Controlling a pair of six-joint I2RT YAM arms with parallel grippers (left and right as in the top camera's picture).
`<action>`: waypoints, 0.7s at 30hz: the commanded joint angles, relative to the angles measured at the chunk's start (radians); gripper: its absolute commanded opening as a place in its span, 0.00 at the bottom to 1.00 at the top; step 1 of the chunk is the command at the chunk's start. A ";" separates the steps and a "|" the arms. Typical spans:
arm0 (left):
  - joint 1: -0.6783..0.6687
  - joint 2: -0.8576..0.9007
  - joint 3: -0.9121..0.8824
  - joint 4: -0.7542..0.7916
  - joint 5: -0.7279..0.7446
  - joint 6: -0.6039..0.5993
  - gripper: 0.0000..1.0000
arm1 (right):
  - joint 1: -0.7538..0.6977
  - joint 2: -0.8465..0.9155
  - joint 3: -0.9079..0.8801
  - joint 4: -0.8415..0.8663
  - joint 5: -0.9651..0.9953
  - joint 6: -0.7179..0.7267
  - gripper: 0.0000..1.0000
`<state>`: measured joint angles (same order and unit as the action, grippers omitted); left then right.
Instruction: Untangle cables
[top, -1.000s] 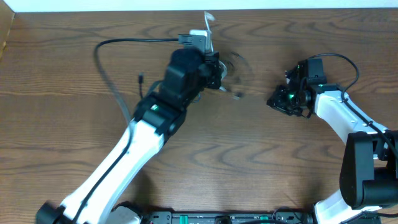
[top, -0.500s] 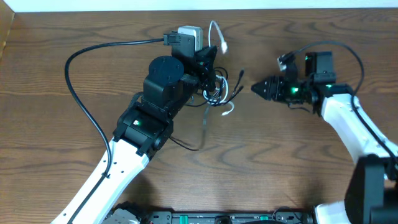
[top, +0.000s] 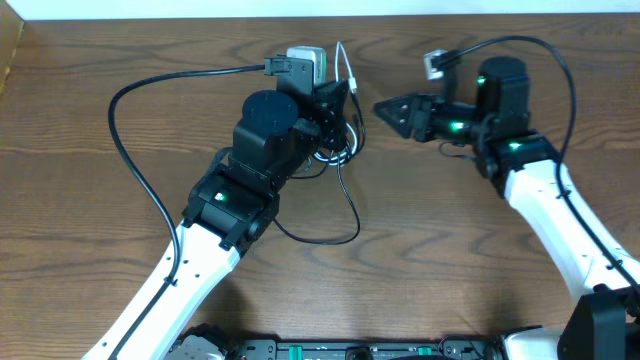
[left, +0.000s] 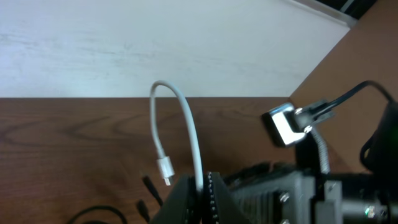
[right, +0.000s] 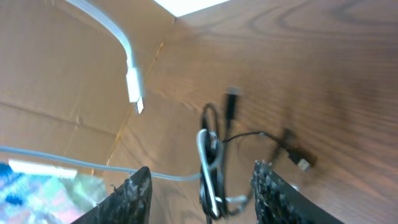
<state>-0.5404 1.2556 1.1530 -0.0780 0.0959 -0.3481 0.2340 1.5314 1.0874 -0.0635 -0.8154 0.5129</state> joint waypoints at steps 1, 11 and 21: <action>-0.001 0.001 0.010 0.008 0.001 -0.024 0.08 | 0.060 0.018 0.011 0.013 0.070 -0.006 0.33; -0.001 0.001 0.010 0.015 0.002 -0.032 0.07 | 0.109 0.161 0.011 0.008 0.104 0.026 0.24; -0.001 0.001 0.010 0.016 0.002 -0.067 0.08 | 0.131 0.190 0.011 -0.023 0.192 0.023 0.17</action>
<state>-0.5404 1.2556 1.1530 -0.0719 0.0986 -0.3740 0.3515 1.7142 1.0874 -0.0547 -0.7143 0.5327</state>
